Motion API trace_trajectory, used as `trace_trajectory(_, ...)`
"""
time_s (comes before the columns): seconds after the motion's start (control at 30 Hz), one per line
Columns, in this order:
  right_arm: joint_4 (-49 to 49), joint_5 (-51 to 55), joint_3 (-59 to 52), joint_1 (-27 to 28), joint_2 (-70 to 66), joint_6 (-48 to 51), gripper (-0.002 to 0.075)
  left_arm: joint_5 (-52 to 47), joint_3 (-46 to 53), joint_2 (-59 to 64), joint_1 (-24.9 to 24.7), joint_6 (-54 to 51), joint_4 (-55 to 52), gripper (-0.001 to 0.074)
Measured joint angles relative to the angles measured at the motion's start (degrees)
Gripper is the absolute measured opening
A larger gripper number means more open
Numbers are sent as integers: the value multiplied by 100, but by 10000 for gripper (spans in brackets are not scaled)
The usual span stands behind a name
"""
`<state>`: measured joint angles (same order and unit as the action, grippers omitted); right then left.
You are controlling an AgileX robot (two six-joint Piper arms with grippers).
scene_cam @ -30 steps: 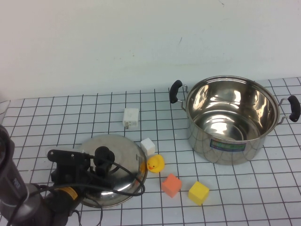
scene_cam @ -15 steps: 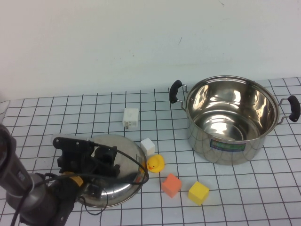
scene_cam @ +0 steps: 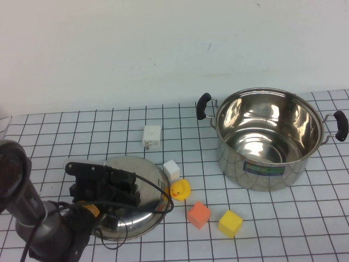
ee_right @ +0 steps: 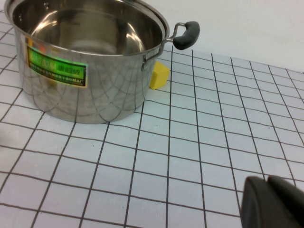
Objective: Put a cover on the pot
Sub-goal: Pick up the pot lid, then place the pot lid on the pot
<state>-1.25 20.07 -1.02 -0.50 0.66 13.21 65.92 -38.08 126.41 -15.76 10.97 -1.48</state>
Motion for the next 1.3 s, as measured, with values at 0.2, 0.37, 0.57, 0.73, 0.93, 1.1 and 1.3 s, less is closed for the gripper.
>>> trace_trajectory(0.2,0,0,0,0,0,0,9,37,-92,31,0,20,11,318)
trace_trajectory(0.37,0,0,0,0,0,0,9,48,-92,40,0,20,11,318)
trace_trajectory(0.57,0,0,0,0,0,0,9,-79,-92,-86,0,33,148,318)
trace_trajectory(0.73,0,0,0,0,0,0,9,-186,-92,-627,0,42,277,318)
trace_trajectory(0.93,0,0,0,0,0,0,9,-237,-92,-1735,0,-352,313,318)
trace_trajectory(1.1,0,0,0,0,0,0,9,-727,-82,-2609,0,-520,347,318)
trace_trajectory(1.3,0,0,0,0,0,0,9,-2366,-637,-3466,0,659,-794,318)
